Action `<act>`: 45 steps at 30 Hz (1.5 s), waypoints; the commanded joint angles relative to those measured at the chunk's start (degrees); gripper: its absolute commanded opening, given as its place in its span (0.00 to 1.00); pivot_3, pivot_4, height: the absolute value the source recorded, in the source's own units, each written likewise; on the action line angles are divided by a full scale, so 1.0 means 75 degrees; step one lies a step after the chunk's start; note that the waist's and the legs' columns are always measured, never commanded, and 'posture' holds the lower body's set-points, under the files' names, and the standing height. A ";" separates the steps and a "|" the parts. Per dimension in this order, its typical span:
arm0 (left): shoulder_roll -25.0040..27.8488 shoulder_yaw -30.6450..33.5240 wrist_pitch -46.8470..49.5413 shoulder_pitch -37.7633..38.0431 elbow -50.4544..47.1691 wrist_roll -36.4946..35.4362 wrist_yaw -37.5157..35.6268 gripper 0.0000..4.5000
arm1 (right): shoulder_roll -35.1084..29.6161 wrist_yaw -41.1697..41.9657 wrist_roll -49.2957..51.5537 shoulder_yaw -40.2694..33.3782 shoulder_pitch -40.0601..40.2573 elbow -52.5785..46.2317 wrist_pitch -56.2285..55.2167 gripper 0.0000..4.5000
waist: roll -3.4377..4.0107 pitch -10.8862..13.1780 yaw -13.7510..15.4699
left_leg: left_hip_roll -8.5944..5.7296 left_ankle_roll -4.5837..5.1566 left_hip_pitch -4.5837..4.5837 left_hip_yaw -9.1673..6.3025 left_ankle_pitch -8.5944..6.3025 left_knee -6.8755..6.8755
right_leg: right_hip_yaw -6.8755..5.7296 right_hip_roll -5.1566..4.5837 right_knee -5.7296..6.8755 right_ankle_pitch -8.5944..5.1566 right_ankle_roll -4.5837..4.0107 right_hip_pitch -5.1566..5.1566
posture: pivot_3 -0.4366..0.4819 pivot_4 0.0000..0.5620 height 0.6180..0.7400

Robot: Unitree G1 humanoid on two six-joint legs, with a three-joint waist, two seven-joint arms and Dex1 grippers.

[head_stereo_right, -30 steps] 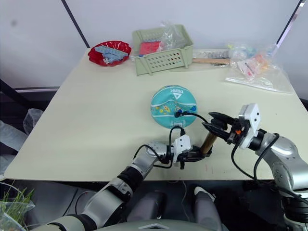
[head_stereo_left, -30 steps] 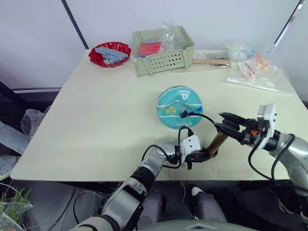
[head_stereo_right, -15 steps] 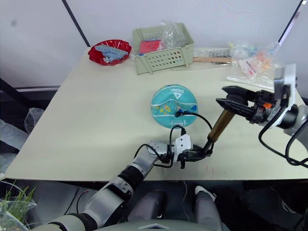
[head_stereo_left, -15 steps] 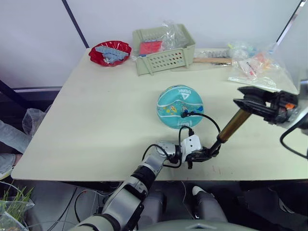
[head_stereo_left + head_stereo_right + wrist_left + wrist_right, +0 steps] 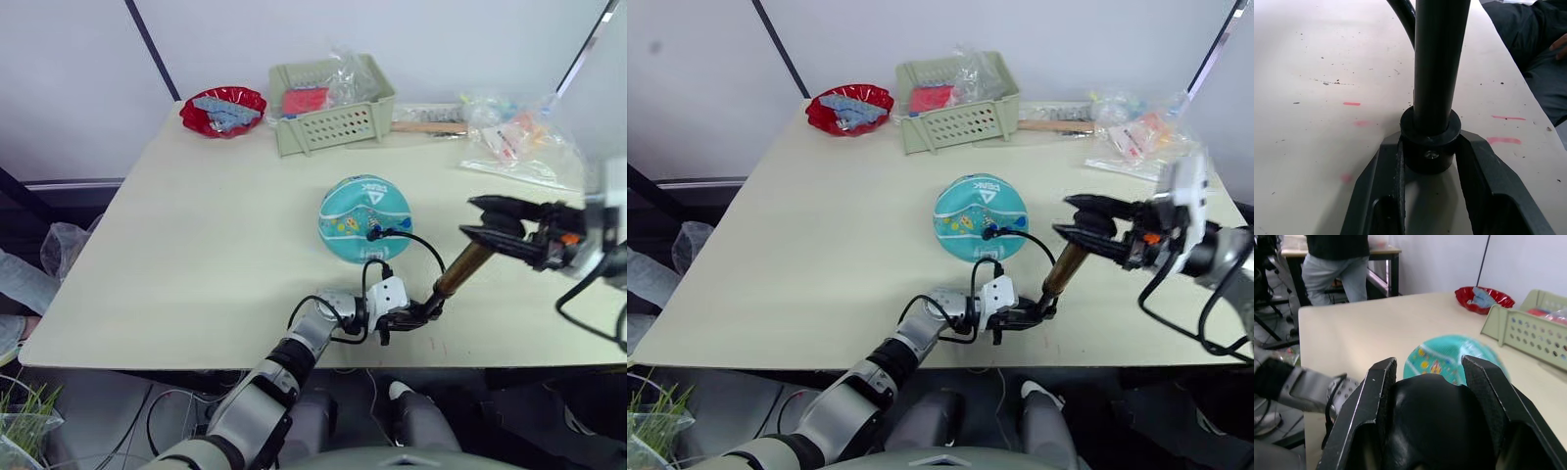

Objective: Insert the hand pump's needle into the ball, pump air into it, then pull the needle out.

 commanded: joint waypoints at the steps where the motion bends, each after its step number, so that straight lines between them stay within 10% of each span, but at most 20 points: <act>1: 0.0190 -0.0076 0.0243 0.0182 0.0431 0.0281 0.0066 0.23 | 0.0297 0.0121 -0.1074 0.0994 0.0553 0.0547 -0.0457 0.37 | -0.0005 -0.0007 0.0000 | 0.0000 0.0000 0.0001 -0.0001 0.0000 0.0000 | 0.0000 0.0000 0.0000 0.0000 0.0000 0.0000 | 0.48 0.27 1.00; 8: 0.0159 -0.0057 0.0276 0.0192 0.0403 0.0262 0.0138 0.23 | 0.0773 0.0184 -0.1982 0.1532 0.0778 0.1036 -0.1488 0.37 | -0.0005 -0.0014 0.0001 | 0.0001 -0.0001 0.0005 -0.0005 0.0001 0.0000 | -0.0002 0.0005 0.0000 0.0001 -0.0001 0.0005 | 0.48 0.27 1.00; 33: 0.0180 -0.0050 0.0166 0.0182 0.0464 0.0280 0.0145 0.23 | -0.1407 0.0161 0.2084 -0.1742 -0.1617 0.0334 0.1777 0.37 | 0.0082 0.0059 0.0022 | -0.0011 0.0002 -0.0081 -0.0003 0.0002 0.0001 | -0.0003 -0.0009 -0.0011 0.0021 -0.0033 -0.0070 | 0.48 0.27 1.00; 45: 0.0135 -0.0072 0.0163 0.0232 0.0409 0.0287 0.0213 0.23 | -0.0782 0.0301 -0.0351 0.0098 -0.0072 0.0245 0.0395 0.37 | 0.0045 0.0038 0.0015 | -0.0008 0.0001 -0.0044 -0.0001 0.0001 0.0001 | -0.0002 -0.0006 -0.0012 0.0004 -0.0002 -0.0036 | 0.48 0.27 1.00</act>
